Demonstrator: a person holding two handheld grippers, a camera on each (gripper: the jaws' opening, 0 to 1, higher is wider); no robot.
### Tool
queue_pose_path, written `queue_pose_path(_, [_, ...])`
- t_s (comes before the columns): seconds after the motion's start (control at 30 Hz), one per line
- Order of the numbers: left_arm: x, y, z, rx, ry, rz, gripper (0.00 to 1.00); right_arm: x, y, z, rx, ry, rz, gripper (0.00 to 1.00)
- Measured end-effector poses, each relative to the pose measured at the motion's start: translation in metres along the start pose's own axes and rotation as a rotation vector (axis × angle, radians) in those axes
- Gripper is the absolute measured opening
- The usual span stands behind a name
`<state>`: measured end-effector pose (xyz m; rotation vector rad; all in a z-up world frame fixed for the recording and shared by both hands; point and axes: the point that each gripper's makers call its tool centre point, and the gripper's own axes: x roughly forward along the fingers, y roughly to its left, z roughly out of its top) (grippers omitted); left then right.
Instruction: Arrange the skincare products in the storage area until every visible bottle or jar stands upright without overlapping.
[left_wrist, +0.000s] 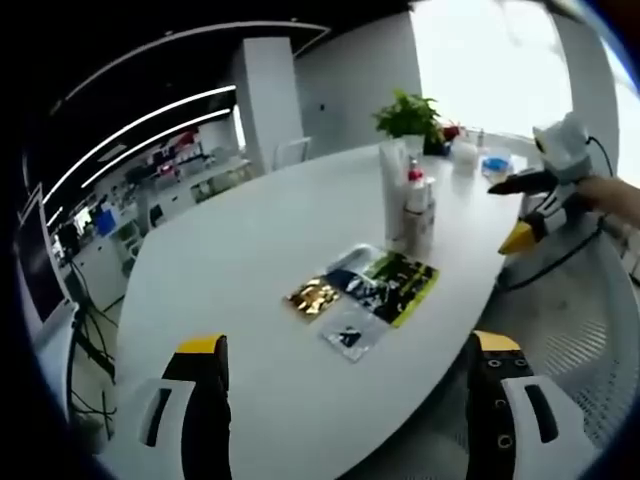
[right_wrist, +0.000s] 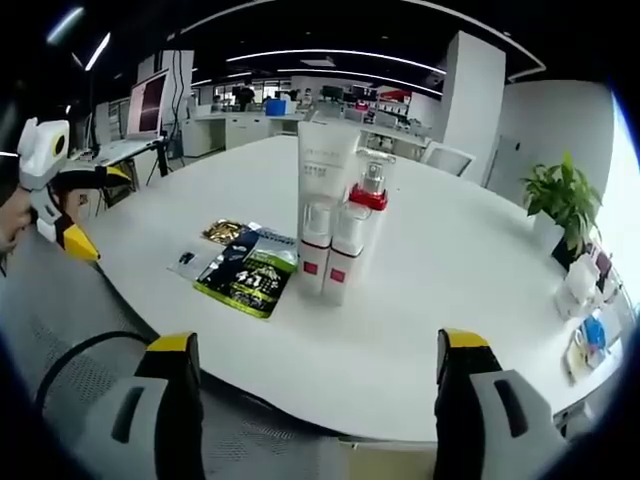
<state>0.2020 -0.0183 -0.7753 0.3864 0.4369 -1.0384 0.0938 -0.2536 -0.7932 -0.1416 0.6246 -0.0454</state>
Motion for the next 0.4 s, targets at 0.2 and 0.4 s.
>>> queue_pose_path(0.2, [0.0011, -0.0008, -0.0006, 0.009, 0.005, -0.007, 0.97, -0.0003, -0.0013, 0.0013, 0.000, -0.010, -0.005, 0.98])
queue_pose_path(0.4, [0.0015, -0.0009, -0.0010, 0.012, 0.007, -0.010, 0.97, -0.0001, -0.0014, 0.0005, -0.014, -0.007, -0.012, 0.97])
